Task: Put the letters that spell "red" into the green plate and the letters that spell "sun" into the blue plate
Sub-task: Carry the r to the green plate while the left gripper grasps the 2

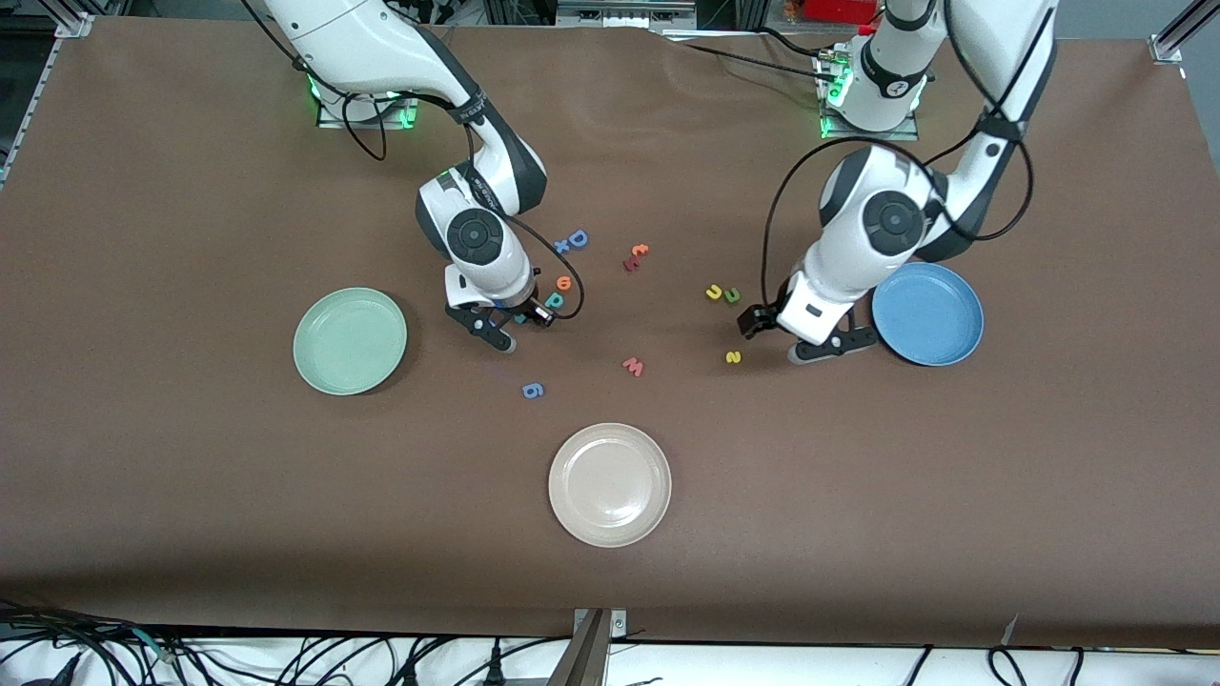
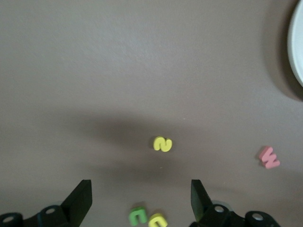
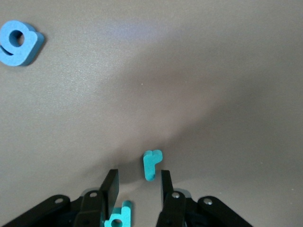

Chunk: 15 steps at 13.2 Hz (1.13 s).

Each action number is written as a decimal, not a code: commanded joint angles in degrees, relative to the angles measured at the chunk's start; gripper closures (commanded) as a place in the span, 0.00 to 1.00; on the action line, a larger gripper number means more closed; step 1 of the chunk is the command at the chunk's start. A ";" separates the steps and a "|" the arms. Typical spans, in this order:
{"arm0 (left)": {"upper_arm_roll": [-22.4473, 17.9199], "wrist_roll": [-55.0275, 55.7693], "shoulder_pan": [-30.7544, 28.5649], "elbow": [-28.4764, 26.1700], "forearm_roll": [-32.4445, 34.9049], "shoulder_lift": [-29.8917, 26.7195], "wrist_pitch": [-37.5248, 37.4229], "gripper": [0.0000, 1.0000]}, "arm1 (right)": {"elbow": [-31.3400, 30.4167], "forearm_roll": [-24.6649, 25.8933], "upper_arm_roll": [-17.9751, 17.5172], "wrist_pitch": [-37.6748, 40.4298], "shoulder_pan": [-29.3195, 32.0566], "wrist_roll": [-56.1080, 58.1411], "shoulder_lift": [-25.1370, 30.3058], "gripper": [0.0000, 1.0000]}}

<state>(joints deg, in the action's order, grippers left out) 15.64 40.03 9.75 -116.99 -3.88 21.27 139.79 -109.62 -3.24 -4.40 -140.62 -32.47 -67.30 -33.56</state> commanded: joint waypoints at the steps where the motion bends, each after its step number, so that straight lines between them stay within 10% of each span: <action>1: -3.68 7.23 4.65 6.15 6.40 5.35 -0.74 0.07 | -1.04 -0.10 0.35 -0.44 -0.48 0.94 -0.01 0.62; 8: -7.90 18.85 9.67 10.29 13.97 12.04 -0.92 0.08 | -0.86 1.04 0.44 -0.45 -0.31 1.30 -0.28 1.00; 15: -7.99 23.60 12.48 11.43 14.51 14.67 -0.66 0.11 | 0.37 1.22 4.99 9.46 -0.05 12.25 4.28 1.00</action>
<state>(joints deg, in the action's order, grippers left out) 8.50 61.04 20.66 -107.51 8.51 34.72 139.73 -108.99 -2.71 -1.79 -136.01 -32.47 -60.21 -32.42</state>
